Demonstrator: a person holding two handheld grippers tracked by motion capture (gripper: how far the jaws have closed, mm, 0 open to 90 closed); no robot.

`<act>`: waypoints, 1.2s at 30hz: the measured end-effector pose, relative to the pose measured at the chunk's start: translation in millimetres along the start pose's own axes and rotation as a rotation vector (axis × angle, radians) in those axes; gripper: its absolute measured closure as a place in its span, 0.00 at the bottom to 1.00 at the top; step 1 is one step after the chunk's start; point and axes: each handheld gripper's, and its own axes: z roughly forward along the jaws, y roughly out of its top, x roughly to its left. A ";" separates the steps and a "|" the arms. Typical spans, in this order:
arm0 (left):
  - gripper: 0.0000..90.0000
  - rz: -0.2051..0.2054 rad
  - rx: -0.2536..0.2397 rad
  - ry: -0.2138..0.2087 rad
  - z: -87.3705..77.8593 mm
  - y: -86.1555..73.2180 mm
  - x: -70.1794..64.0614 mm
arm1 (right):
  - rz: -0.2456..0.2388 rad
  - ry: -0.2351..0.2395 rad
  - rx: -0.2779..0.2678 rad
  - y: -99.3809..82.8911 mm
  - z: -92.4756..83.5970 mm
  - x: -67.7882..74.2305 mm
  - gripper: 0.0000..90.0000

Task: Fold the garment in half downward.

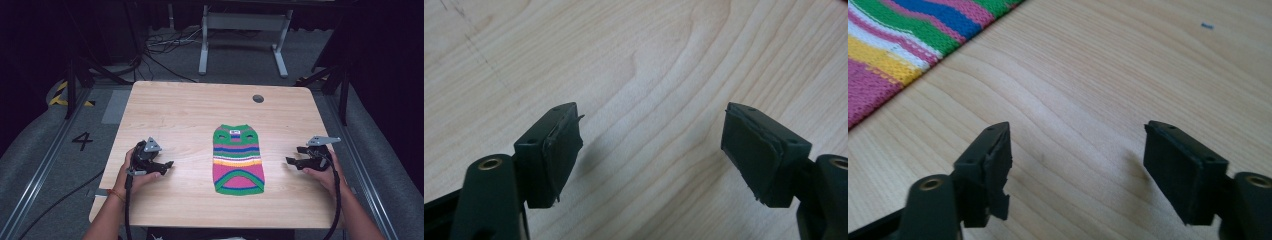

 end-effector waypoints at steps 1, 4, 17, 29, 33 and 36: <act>0.30 0.013 0.001 0.005 0.1 2.1 -0.2 | -0.011 0.008 -0.009 2.0 -1.4 1.4 0.35; 0.30 0.026 -0.022 0.023 -1.1 13.4 -0.6 | -0.041 0.000 -0.020 8.0 -3.1 5.2 0.37; 0.36 0.092 -0.083 -0.037 20.7 67.7 -12.6 | -0.084 0.037 -0.034 58.6 8.3 16.7 0.43; 0.56 0.103 -0.078 -0.059 66.2 118.0 -17.6 | -0.137 0.032 0.015 103.1 55.9 20.1 0.58; 0.68 0.103 -0.065 -0.071 83.9 129.3 -22.1 | -0.165 0.045 0.017 112.0 71.3 24.4 0.66; 0.74 0.111 -0.054 -0.092 96.3 136.0 -26.4 | -0.149 0.051 0.035 118.2 83.9 25.5 0.69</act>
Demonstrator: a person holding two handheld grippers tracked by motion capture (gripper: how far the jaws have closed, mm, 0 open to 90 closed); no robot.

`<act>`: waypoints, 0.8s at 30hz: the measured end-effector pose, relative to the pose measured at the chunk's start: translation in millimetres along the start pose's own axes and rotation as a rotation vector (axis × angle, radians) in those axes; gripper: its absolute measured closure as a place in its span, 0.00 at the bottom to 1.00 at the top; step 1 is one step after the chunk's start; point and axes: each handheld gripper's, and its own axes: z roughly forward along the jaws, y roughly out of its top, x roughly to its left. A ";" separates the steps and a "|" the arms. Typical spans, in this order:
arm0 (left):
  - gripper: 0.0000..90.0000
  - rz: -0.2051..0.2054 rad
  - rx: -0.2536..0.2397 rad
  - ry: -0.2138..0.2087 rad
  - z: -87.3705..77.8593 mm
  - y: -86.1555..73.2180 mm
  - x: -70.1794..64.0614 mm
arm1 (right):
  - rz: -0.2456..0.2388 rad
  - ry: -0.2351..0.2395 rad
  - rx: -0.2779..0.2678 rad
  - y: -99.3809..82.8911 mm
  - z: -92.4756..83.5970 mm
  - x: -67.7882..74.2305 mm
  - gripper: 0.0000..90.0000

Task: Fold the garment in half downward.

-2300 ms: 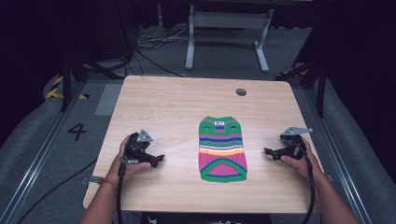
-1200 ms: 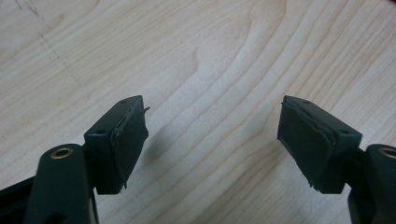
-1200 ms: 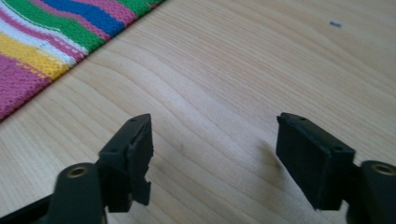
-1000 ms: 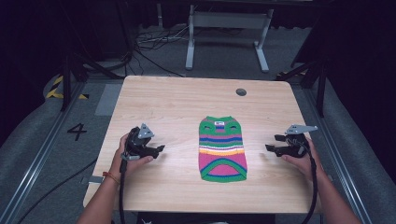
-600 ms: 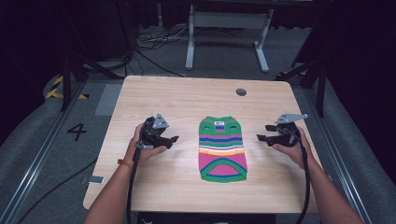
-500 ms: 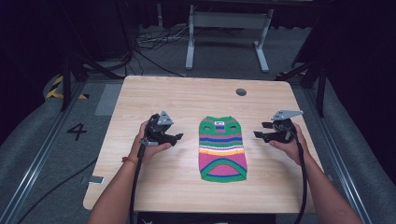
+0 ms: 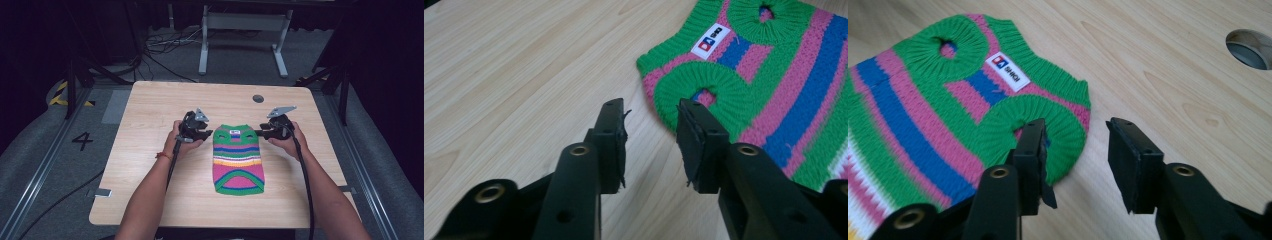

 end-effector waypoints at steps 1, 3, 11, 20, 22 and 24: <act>0.76 -0.002 -0.002 -0.001 3.5 1.2 -0.6 | 0.004 0.002 0.003 2.2 3.9 0.0 0.69; 0.77 -0.017 -0.009 0.003 10.4 2.8 -1.0 | 0.000 0.006 -0.008 5.8 9.8 1.5 0.70; 0.71 -0.114 -0.050 -0.031 30.3 9.7 2.0 | 0.052 0.016 -0.020 9.7 29.0 3.7 0.70; 0.68 -0.100 0.004 -0.004 50.2 10.2 -4.8 | 0.068 -0.018 0.015 6.0 40.6 -0.4 0.66; 0.68 -0.127 -0.003 -0.018 51.2 9.0 -4.1 | 0.067 -0.013 0.020 6.1 41.3 -0.8 0.66; 0.69 -0.134 -0.015 -0.025 51.8 7.6 -2.8 | 0.082 0.027 0.022 6.0 42.6 -2.1 0.74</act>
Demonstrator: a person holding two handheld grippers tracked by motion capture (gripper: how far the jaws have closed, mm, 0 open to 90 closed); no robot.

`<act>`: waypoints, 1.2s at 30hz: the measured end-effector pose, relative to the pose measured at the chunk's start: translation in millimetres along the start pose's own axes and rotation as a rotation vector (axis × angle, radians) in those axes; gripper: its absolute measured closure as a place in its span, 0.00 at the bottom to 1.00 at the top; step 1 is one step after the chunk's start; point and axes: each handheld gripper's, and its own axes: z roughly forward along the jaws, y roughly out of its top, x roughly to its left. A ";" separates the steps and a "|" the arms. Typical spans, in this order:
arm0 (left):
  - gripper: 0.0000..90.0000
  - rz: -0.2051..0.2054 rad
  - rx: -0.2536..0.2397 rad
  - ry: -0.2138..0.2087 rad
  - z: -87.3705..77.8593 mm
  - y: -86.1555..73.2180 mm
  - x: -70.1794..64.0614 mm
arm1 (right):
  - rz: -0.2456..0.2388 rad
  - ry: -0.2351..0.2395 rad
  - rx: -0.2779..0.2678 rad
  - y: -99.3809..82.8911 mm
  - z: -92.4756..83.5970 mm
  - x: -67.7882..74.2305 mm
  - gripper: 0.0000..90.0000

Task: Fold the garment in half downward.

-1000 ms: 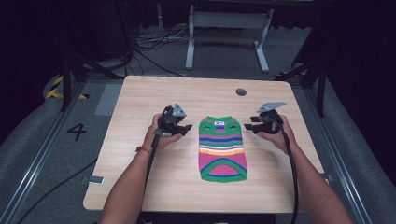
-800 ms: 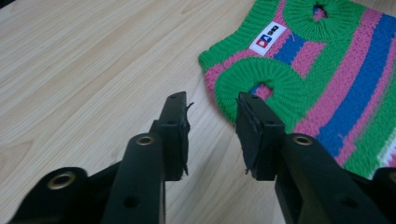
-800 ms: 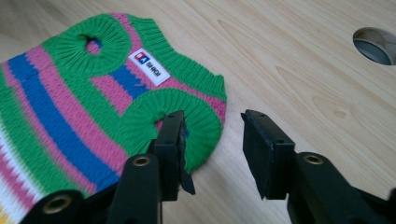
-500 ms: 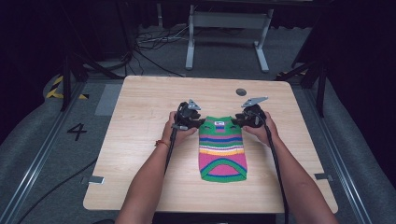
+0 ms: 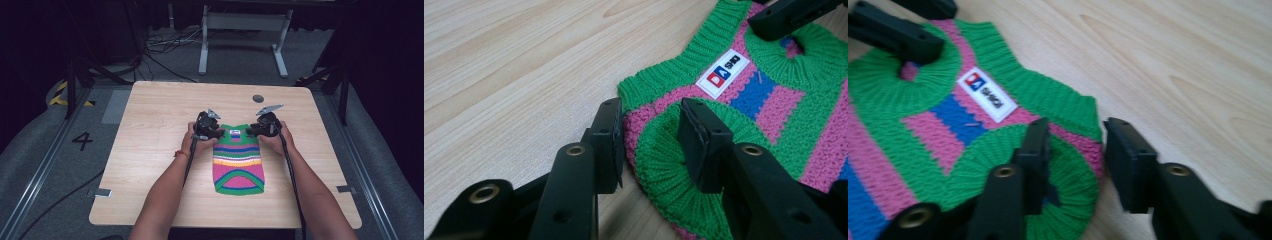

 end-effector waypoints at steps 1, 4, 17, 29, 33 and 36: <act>0.70 0.004 0.005 0.006 0.6 0.9 -0.6 | -0.005 0.018 0.005 0.5 0.6 -1.3 0.78; 0.76 0.003 0.014 -0.030 1.1 3.0 0.4 | 0.002 0.036 0.003 0.2 0.5 -1.1 0.87; 0.92 0.084 0.016 -0.002 -14.7 31.3 1.1 | -0.020 0.006 -0.096 5.7 -20.2 3.0 0.94; 0.91 0.186 -0.039 -0.016 -45.2 25.3 -14.7 | -0.087 0.058 -0.173 3.9 -49.5 17.9 0.94; 0.91 0.219 -0.051 -0.013 -55.5 20.9 -21.2 | -0.122 0.070 -0.191 -1.3 -59.8 25.2 0.93; 0.91 0.252 -0.064 -0.013 -63.4 17.2 -28.6 | -0.145 0.082 -0.205 -5.1 -67.8 30.9 0.93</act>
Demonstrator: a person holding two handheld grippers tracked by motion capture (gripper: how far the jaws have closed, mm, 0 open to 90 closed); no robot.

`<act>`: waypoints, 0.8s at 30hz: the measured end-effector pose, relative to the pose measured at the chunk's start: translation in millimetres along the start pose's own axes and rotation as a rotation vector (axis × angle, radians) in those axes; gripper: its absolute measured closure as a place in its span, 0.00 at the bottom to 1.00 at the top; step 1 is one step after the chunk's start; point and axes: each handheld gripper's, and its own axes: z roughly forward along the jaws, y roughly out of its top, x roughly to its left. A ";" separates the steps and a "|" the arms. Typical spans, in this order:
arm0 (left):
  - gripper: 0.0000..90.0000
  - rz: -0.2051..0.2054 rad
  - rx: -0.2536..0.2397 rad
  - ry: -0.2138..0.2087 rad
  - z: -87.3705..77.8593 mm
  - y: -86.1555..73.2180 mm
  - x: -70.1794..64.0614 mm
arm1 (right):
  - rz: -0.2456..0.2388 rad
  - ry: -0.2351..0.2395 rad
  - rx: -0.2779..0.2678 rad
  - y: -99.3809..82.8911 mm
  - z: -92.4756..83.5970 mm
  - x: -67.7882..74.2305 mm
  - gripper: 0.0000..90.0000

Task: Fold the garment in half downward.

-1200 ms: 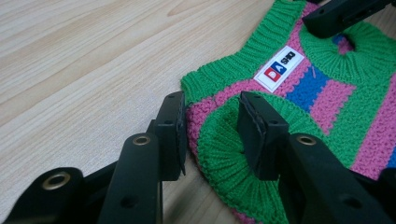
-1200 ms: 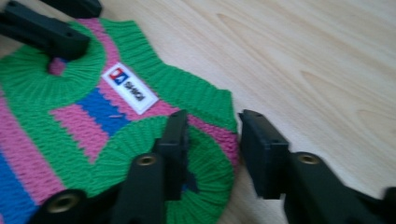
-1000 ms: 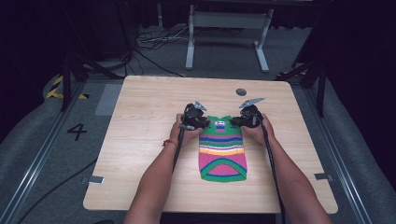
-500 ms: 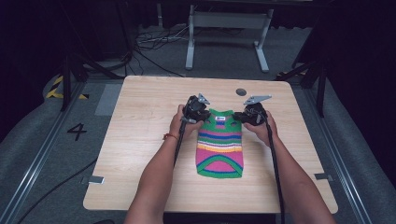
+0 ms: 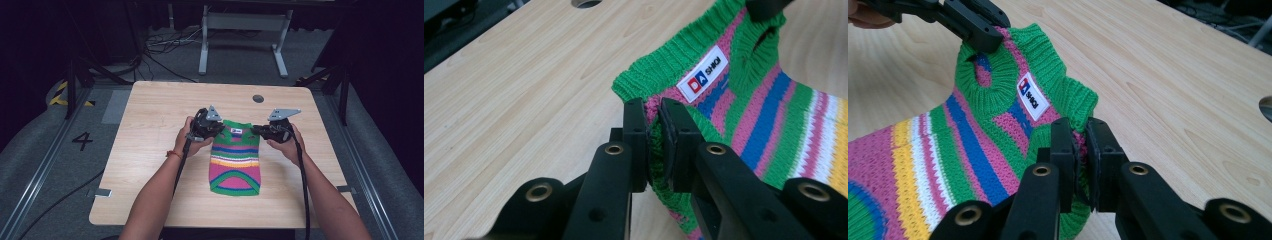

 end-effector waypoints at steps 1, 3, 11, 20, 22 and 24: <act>0.91 0.008 -0.006 -0.002 -2.4 -0.7 -2.6 | 0.000 0.006 -0.007 0.3 -2.0 1.2 0.93; 0.91 0.025 -0.014 -0.010 -7.4 -1.9 -7.5 | -0.002 0.022 -0.025 1.2 -7.6 4.7 0.93; 0.91 0.095 -0.043 -0.012 -29.8 -10.0 -25.3 | -0.069 0.097 -0.035 1.3 -24.0 21.2 0.92; 0.91 0.170 -0.056 -0.052 -46.4 -30.7 -52.6 | -0.151 0.176 -0.015 -7.2 -37.5 44.7 0.92; 0.90 0.181 -0.049 -0.073 -48.1 -35.5 -57.7 | -0.177 0.186 0.010 -9.8 -38.5 53.1 0.92; 0.90 0.198 -0.043 -0.095 -49.2 -40.3 -62.3 | -0.195 0.209 0.023 -13.1 -38.4 60.8 0.92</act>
